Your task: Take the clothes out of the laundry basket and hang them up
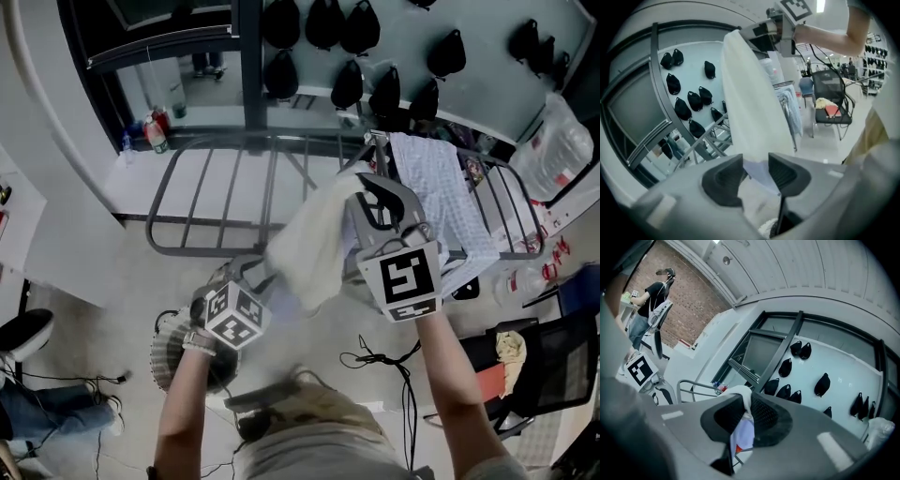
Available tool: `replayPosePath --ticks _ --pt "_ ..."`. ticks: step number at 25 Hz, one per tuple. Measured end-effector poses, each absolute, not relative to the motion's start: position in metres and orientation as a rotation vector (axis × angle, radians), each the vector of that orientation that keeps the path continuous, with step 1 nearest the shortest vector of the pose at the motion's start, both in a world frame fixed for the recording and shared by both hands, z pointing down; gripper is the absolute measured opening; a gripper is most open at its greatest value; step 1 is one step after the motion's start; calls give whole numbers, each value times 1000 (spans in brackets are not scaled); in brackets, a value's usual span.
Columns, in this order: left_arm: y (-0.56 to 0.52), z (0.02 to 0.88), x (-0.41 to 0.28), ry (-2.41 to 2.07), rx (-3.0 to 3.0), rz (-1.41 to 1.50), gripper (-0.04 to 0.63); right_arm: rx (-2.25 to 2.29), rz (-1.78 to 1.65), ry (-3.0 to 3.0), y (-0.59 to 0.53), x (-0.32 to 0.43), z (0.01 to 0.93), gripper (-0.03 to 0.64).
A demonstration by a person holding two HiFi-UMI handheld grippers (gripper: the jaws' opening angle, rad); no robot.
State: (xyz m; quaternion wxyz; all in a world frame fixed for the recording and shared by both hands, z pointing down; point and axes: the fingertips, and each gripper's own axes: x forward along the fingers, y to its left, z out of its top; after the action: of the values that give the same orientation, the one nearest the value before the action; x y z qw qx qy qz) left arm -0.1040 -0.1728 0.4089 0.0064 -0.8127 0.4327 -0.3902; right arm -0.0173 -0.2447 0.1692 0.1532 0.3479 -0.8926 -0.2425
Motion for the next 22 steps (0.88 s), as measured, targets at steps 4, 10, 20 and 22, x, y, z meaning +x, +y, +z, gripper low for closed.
replayPosePath --ticks 4,10,20,22 --pt "-190 426 -90 1391 -2527 -1260 193 1005 -707 -2575 -253 -1 162 43" --pt "-219 443 -65 1410 -2489 -1295 181 1046 -700 -2604 -266 22 153 43" --pt "-241 407 -102 1498 -2329 -1337 14 1113 -701 -2532 -311 59 163 43" --pt "-249 392 -127 1548 -2273 -1344 12 1105 -717 -2500 -326 61 171 43"
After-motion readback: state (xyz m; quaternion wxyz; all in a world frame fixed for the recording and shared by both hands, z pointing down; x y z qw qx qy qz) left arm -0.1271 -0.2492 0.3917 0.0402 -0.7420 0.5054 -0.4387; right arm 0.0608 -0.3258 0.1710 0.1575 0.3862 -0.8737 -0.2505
